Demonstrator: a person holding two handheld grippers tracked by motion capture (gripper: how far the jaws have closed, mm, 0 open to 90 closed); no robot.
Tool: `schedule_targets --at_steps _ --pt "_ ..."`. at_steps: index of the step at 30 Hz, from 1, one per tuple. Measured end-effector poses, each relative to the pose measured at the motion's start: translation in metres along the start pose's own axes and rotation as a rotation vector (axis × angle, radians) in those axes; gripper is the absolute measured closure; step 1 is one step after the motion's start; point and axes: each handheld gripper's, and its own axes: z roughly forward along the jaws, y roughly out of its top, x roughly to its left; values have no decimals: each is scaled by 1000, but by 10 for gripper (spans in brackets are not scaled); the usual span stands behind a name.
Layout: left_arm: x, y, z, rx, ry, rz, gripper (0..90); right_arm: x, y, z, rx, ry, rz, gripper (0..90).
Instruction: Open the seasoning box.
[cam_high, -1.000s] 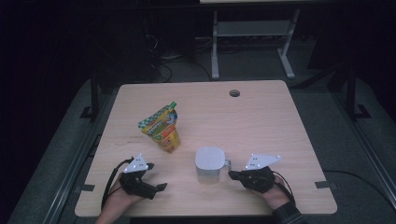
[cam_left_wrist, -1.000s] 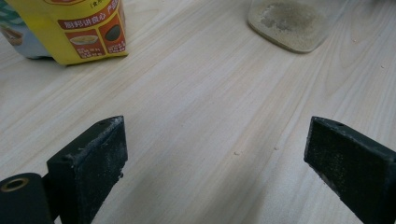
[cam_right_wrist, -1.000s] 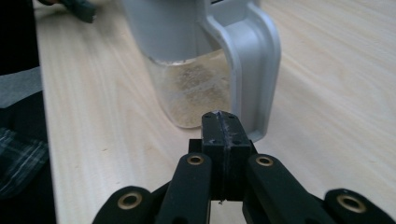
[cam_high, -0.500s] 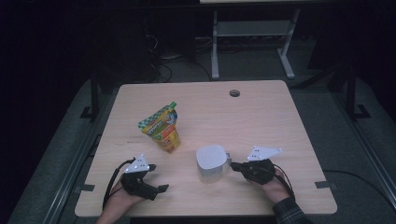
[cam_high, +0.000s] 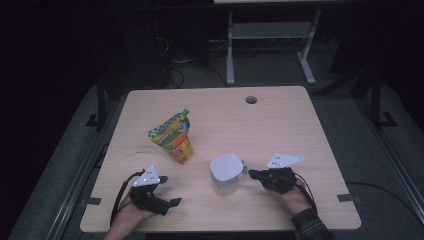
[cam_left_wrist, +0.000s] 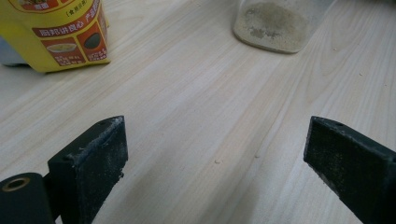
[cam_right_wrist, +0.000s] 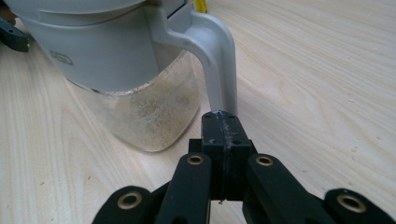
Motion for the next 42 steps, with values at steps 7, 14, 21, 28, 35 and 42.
schedule_targets --at_steps 7,14,21,28,35,42 --pt "1 0 0 -3 -21 10 123 -4 -12 -15 11 -42 33 671" --pt "-1 4 2 -7 -29 15 131 -4 -25 -26 18 -87 59 480" --pt "-4 8 6 -2 -51 28 135 -8 -41 -31 35 -149 84 335" --pt "-7 17 9 -19 -65 40 135 -11 -44 -28 32 -174 73 308" --pt "-10 32 13 -47 -75 63 134 -15 -45 -27 34 -185 83 294" --pt "-12 42 17 -59 -92 83 136 -15 -44 -28 23 -186 79 290"
